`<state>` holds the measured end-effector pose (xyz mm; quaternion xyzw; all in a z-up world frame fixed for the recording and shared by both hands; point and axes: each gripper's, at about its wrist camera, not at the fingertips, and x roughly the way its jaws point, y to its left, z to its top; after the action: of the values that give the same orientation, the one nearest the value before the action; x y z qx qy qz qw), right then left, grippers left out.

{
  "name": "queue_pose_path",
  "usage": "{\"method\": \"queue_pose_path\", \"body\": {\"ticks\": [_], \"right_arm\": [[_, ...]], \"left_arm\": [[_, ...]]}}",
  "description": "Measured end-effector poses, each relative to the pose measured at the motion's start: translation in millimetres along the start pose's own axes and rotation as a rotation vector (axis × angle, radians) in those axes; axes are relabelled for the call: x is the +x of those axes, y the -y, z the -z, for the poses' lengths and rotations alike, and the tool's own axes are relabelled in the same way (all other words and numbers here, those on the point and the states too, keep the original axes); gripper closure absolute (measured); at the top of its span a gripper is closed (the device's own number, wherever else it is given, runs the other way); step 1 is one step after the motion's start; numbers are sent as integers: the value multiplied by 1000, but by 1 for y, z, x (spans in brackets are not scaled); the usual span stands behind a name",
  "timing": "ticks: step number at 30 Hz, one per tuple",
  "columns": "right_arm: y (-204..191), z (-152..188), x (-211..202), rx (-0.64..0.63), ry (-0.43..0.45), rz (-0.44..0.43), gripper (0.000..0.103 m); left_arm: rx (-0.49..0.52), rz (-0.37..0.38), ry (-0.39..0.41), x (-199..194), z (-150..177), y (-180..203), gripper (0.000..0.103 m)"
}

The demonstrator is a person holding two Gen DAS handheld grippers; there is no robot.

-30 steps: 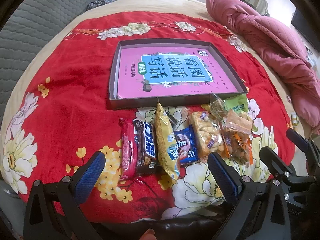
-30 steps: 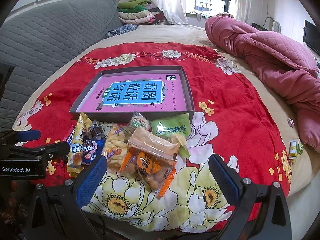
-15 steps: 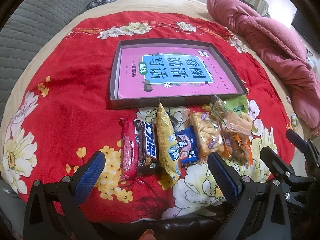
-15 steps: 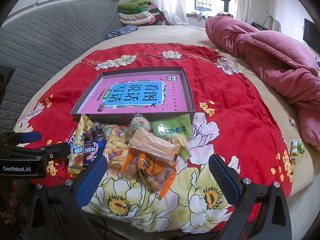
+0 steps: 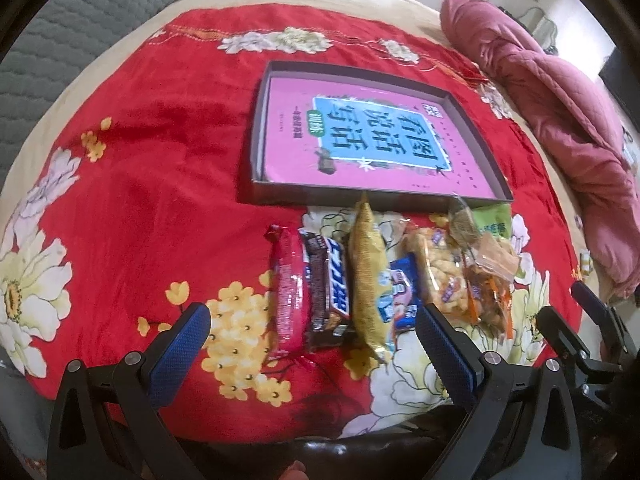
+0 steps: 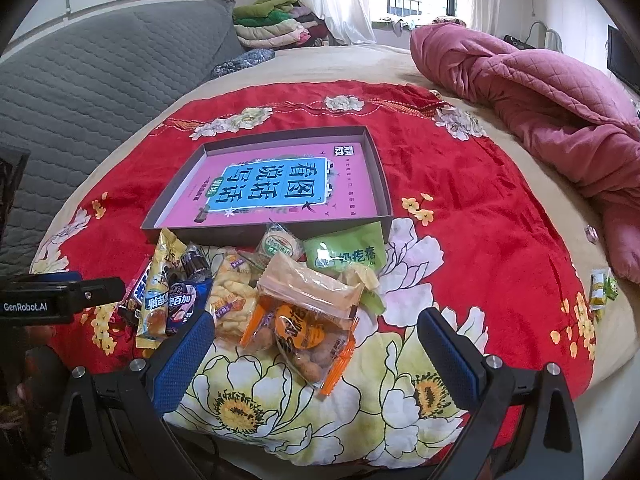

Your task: Organize snacks

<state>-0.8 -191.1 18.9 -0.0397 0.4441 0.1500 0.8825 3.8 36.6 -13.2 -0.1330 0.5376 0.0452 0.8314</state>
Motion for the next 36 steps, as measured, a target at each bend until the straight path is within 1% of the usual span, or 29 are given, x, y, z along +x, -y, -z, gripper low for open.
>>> {"method": "queue_pose_path", "body": {"ticks": [9,14,18,22,26,28,30,33,34,36], "right_arm": [[4,0,8,20,-14,-17,1],[9,1,10,38,-20,-24,1],[11,1,11,48,-22,-21,1],[14,-1,13,54,-17,-12,1],[17,-1,16,56,-18,-2,1],[19,-3,18,57,-19,3,1],[21,-4,20,57,-17,7,1],[25,-5,23,61,-19,6,1],[26,-5,24,60,-21,6,1],[27,-7,28,48,-24,-2,2]], "left_arm": [[-44,8,-38,11,-2,-19,1],[-65,7,-77,23,-3,-28,1],[-65,2,-68,22,-3,-29,1],[-17,19,-35,14,-5,-17,1],[37,30,-30,13,-7,2,1],[62,27,-41,15,-7,10,1],[91,40,-41,16,-6,19,1],[137,36,-35,16,-7,34,2],[152,36,-30,17,-7,38,3],[171,42,-37,20,-9,43,13]]}}
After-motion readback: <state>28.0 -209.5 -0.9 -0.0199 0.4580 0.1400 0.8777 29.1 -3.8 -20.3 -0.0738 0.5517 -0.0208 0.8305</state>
